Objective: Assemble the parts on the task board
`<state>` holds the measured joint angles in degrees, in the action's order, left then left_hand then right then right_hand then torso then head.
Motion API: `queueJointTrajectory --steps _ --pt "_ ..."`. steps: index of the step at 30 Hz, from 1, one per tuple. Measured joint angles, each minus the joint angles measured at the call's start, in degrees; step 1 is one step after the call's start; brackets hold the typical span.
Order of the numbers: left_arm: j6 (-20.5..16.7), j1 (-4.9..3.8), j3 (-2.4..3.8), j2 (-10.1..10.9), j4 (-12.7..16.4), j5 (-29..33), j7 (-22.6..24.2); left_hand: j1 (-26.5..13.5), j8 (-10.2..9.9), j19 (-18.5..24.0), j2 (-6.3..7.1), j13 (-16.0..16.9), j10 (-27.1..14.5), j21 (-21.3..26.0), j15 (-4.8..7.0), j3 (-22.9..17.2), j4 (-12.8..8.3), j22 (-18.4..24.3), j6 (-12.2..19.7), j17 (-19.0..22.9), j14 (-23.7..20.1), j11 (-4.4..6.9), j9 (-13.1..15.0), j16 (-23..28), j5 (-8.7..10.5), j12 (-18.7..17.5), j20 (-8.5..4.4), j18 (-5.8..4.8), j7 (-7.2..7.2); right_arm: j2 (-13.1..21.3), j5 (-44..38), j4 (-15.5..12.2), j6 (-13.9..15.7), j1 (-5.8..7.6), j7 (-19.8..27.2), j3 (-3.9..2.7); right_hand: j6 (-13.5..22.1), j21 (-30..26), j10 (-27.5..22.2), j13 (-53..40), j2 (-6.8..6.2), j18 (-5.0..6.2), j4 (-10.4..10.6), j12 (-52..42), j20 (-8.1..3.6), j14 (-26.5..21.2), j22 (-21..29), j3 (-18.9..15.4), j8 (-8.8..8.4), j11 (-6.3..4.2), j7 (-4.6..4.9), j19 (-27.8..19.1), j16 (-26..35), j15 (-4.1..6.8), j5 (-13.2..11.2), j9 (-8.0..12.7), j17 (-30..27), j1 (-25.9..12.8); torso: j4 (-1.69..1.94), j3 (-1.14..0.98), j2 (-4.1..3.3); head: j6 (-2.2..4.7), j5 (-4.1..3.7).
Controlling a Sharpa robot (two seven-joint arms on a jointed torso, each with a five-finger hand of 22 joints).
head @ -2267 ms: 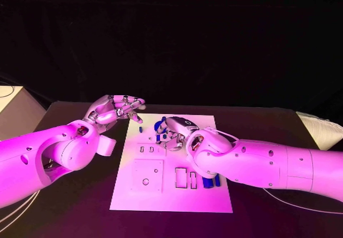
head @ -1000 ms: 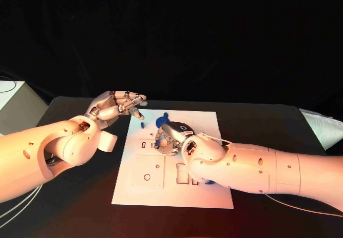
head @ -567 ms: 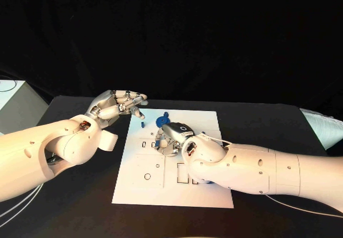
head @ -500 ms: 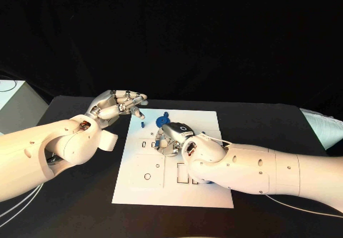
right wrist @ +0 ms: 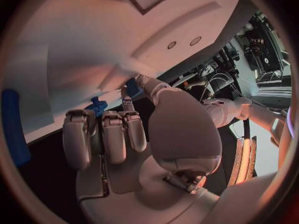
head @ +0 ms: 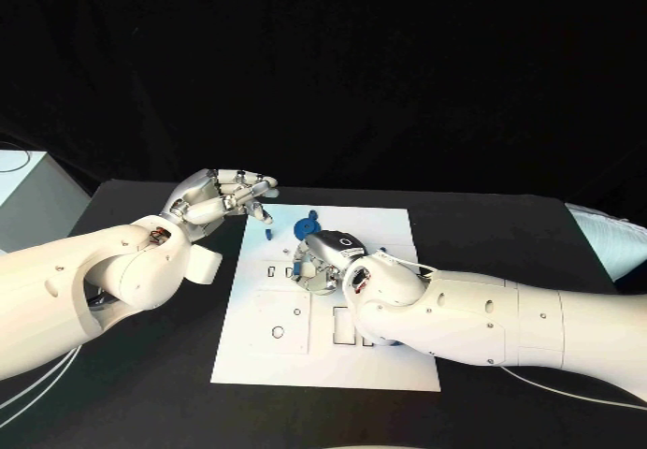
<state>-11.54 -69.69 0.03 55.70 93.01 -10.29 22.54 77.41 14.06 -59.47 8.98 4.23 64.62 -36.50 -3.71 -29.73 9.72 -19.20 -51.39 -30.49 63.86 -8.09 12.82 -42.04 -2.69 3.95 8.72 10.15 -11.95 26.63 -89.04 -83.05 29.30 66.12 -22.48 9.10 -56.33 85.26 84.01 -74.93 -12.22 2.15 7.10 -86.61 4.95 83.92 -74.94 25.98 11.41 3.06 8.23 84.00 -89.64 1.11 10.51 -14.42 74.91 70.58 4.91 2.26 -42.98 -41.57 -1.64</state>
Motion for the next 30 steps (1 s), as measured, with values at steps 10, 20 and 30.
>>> queueJointTrajectory --steps 10,20,30 --pt "0.1 0.00 0.00 0.0 0.0 0.0 0.0 0.0 0.0 0.0 0.00 0.0 0.0 0.0 0.00 0.0 0.0 0.0 0.0 0.0 0.0 0.00 0.0 0.0 0.00 0.0 0.00 0.00 0.00 0.0 0.0 0.1 0.2 -0.06 0.3 0.06 1.5 -0.4 0.0 0.0 -0.54 0.00 1.3 1.2 0.41 0.0 0.0 -4.2 -0.40 0.40 0.35 0.0 0.0 -0.40 -4.6 0.3 0.0 -0.1 -0.03 0.00 0.00 -0.09 -0.02" --pt "0.1 0.00 0.00 0.0 -0.1 -0.1 -0.1 0.0 0.0 0.0 0.00 0.0 0.0 0.0 0.00 0.0 0.0 0.0 0.0 0.0 0.0 0.00 0.0 0.0 0.00 0.0 0.00 0.00 0.00 0.5 0.0 -0.7 1.2 -0.16 0.7 0.08 1.5 -0.7 0.0 0.0 0.19 0.00 3.4 1.5 0.41 0.0 0.0 -9.7 -0.55 0.40 0.35 0.0 0.0 -0.40 -4.9 0.4 0.0 0.7 -0.03 -0.01 0.03 -0.13 0.01" --pt "0.2 0.01 -0.01 -0.1 -1.5 -2.4 -1.7 -0.6 -0.4 0.1 0.61 2.0 3.3 -2.8 0.71 1.0 -1.0 -1.5 0.6 -2.1 1.5 0.83 0.4 -4.2 0.00 3.4 -0.29 0.01 0.01 3.5 0.2 -4.0 4.6 0.14 2.1 -0.25 5.9 -3.7 -1.4 0.0 1.63 0.01 9.5 4.8 1.03 0.0 0.0 -22.6 -3.68 2.12 1.94 0.0 1.0 -1.44 -2.9 1.9 0.0 8.4 -0.17 -0.07 0.18 0.18 0.26"
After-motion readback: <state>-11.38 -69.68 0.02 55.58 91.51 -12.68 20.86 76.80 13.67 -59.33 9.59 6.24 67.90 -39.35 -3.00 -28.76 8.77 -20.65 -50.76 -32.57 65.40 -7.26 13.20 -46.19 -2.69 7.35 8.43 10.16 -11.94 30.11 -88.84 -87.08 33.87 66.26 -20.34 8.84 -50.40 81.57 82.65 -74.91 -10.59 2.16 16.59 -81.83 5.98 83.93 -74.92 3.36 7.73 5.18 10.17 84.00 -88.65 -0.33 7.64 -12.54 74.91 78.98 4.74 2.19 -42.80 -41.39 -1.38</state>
